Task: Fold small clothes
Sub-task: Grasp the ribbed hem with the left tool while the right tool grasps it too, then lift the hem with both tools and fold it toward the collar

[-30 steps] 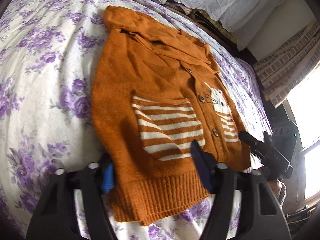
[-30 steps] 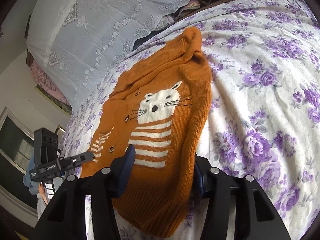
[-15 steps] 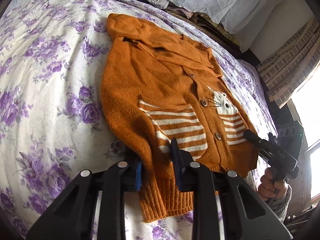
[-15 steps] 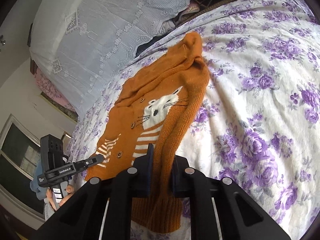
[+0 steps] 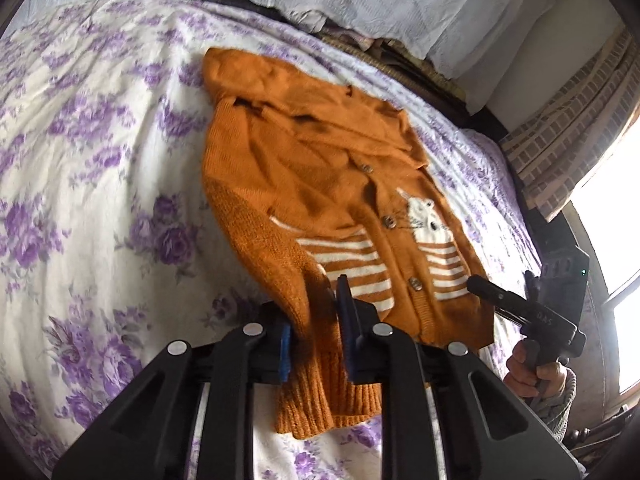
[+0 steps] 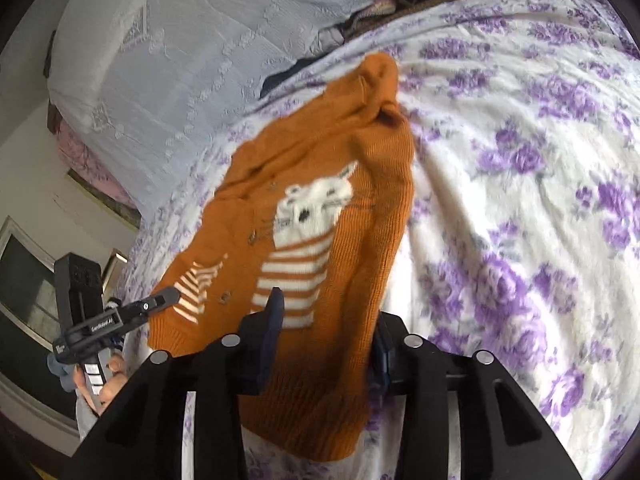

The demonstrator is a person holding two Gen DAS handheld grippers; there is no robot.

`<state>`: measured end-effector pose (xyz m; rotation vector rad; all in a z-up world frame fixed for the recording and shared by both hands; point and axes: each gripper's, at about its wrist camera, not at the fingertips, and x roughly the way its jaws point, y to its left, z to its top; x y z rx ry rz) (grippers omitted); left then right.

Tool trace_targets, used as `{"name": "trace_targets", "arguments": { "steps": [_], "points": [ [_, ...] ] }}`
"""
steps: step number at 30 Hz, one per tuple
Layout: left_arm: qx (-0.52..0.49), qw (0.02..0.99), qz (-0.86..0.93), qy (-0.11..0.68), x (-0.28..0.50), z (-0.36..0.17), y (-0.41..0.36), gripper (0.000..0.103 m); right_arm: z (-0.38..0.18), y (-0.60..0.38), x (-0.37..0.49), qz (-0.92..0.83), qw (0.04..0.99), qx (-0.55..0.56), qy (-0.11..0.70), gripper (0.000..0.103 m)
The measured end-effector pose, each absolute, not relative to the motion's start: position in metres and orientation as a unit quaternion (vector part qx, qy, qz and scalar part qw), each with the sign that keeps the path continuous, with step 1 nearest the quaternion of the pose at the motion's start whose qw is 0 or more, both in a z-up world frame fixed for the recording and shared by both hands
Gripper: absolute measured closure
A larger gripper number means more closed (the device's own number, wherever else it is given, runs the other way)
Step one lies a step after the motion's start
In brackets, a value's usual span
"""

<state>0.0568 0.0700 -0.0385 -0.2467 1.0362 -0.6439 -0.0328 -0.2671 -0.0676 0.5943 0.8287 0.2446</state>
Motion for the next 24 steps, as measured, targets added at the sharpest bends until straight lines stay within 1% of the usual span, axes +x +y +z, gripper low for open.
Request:
{"name": "trace_targets", "arguments": {
  "steps": [1,3,4,5,8,9,10,11,12,13,14,18,24],
  "points": [
    [-0.116,0.809,-0.3,0.492,0.057,-0.042,0.069,0.084,-0.07,-0.266,-0.034,0.119,0.863,0.284,0.4,0.062],
    [-0.114,0.803,-0.295,0.506,0.057,-0.049,0.068,0.077,-0.075,-0.265,-0.039,0.127,0.858,0.295,0.401,0.062],
    [-0.116,0.794,-0.296,0.519,0.057,-0.055,0.066,0.067,-0.076,-0.266,-0.041,0.132,0.855,0.3,0.401,0.062],
    [-0.119,0.787,-0.299,0.526,0.056,-0.058,0.065,0.062,-0.077,-0.266,-0.044,0.137,0.853,0.305,0.4,0.063],
    [-0.097,0.796,-0.297,0.519,0.048,-0.058,0.058,0.061,-0.08,-0.264,-0.05,0.155,0.846,0.316,0.399,0.063],
    [-0.092,0.799,-0.296,0.516,0.047,-0.057,0.056,0.061,-0.08,-0.262,-0.048,0.16,0.845,0.317,0.4,0.065],
    [-0.09,0.8,-0.295,0.514,0.047,-0.057,0.055,0.064,-0.081,-0.261,-0.046,0.165,0.843,0.322,0.398,0.068],
    [-0.09,0.802,-0.292,0.513,0.047,-0.057,0.055,0.073,-0.081,-0.26,-0.045,0.172,0.84,0.329,0.396,0.085],
    [-0.091,0.804,-0.291,0.51,0.048,-0.056,0.056,0.077,-0.084,-0.26,-0.042,0.182,0.833,0.343,0.394,0.091],
    [-0.099,0.805,-0.292,0.507,0.048,-0.054,0.059,0.084,-0.084,-0.26,-0.042,0.181,0.833,0.349,0.389,0.092],
    [-0.107,0.805,-0.295,0.504,0.049,-0.052,0.062,0.088,-0.082,-0.26,-0.043,0.179,0.836,0.35,0.383,0.092],
    [-0.122,0.81,-0.3,0.489,0.049,-0.042,0.068,0.089,-0.061,-0.262,-0.054,0.181,0.859,0.339,0.339,0.092],
    [-0.114,0.82,-0.306,0.469,0.059,-0.019,0.059,0.089,-0.048,-0.261,-0.042,0.18,0.859,0.337,0.342,0.092]
  ]
}}
